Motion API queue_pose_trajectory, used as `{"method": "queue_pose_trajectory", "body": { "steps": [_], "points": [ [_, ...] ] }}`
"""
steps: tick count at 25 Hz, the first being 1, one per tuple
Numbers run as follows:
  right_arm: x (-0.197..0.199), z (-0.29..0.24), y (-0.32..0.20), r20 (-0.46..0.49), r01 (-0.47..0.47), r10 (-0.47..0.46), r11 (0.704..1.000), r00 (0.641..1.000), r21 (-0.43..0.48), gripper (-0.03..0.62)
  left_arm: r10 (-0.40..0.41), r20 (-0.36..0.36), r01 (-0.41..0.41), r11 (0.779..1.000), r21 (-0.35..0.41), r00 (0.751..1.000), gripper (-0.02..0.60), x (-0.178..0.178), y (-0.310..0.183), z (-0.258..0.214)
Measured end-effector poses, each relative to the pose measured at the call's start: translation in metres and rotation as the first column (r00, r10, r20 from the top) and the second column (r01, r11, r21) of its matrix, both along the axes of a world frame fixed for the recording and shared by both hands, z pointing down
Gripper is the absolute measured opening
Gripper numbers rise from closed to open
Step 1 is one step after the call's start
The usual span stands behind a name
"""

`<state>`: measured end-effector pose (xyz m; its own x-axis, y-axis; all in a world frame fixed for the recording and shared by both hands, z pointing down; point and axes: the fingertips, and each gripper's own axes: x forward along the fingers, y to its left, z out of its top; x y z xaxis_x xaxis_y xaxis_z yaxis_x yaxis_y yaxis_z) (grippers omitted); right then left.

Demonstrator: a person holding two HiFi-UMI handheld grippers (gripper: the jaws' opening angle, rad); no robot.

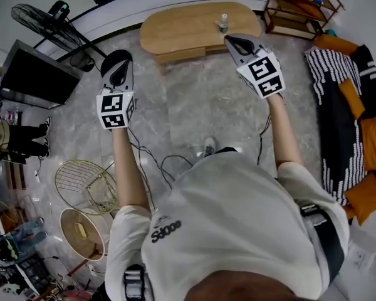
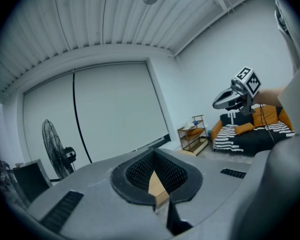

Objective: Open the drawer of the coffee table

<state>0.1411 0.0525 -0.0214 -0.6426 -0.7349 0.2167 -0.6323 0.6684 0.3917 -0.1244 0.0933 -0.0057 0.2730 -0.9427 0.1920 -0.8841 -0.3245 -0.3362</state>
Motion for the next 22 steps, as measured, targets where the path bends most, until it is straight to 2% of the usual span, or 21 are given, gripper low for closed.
{"method": "queue_pose_trajectory", "body": {
  "steps": [6,12,17,22],
  "points": [
    [-0.005,0.005,-0.049,0.007,-0.013,0.013,1.000,1.000,-0.005,0.005,-0.014,0.001,0.014,1.000,0.000,1.000,0.014,-0.007,-0.053,0.006],
    [-0.004,0.007,-0.088,0.068,-0.044,0.045,0.999,0.997,-0.024,0.005,-0.008,-0.011,0.008,1.000,-0.028,1.000,0.012,-0.010,-0.090,0.017],
    [-0.016,0.022,-0.128,0.037,-0.064,0.065,0.997,0.997,-0.033,0.005,-0.010,-0.059,0.009,1.000,-0.021,0.998,0.014,-0.031,-0.134,0.027],
    [-0.032,0.034,-0.177,0.000,-0.097,0.098,0.995,0.995,-0.036,0.005,-0.004,-0.046,0.003,1.000,-0.031,0.999,0.014,-0.053,-0.193,0.038]
  ]
}}
